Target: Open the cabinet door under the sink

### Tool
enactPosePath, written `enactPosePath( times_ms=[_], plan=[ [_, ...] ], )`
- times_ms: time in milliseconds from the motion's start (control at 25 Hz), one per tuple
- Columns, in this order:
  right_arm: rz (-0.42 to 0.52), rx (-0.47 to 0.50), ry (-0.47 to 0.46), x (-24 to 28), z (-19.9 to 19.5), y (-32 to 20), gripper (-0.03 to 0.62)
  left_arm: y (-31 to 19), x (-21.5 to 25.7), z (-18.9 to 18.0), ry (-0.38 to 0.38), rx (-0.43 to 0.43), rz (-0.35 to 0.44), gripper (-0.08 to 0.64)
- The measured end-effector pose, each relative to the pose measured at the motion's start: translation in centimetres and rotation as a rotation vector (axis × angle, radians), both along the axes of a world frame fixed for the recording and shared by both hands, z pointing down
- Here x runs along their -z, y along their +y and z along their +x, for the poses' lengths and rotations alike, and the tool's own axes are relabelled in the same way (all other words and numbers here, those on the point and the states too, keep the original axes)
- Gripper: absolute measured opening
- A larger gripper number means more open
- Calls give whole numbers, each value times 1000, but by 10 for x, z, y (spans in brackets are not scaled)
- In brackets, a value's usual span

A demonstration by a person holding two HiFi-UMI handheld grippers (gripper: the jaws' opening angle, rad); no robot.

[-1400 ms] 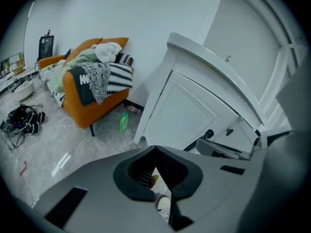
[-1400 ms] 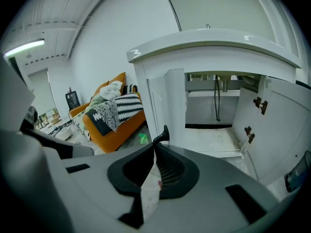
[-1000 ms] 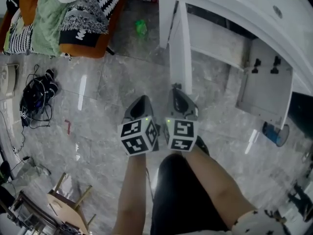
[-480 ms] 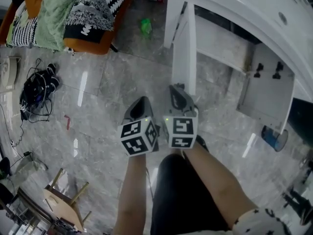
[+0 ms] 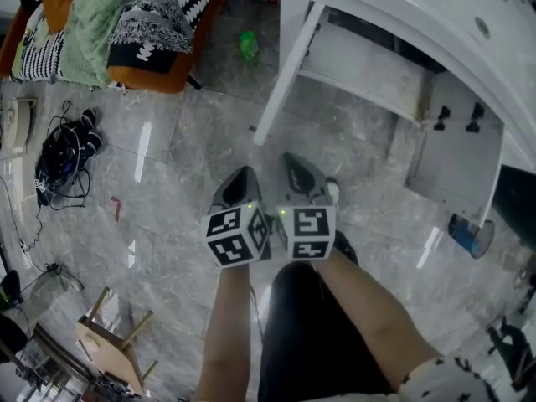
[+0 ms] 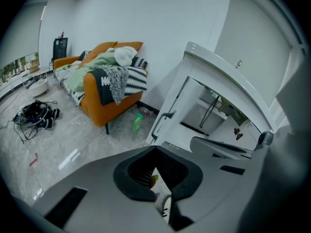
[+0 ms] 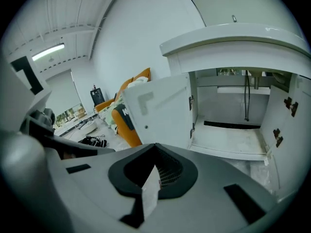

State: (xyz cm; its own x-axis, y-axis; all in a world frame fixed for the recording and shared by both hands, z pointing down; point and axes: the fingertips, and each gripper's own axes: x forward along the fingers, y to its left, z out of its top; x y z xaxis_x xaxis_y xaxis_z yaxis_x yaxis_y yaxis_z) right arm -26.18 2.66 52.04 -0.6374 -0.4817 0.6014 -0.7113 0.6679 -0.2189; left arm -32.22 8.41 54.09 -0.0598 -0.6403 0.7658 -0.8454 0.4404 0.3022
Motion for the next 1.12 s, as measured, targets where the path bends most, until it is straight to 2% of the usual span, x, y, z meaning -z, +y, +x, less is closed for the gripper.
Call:
enactPosePath(
  times_ms=[520, 720, 1120],
  plan=[
    [20, -15, -3, 27, 28, -8, 8, -7, 16, 20, 0, -41, -2, 5],
    [22, -40, 17, 47, 53, -15, 8, -11, 36, 30, 10, -65, -6, 5],
    [26, -144, 35, 106, 110, -33, 8, -18, 86, 61, 12, -176, -13, 5]
  ],
)
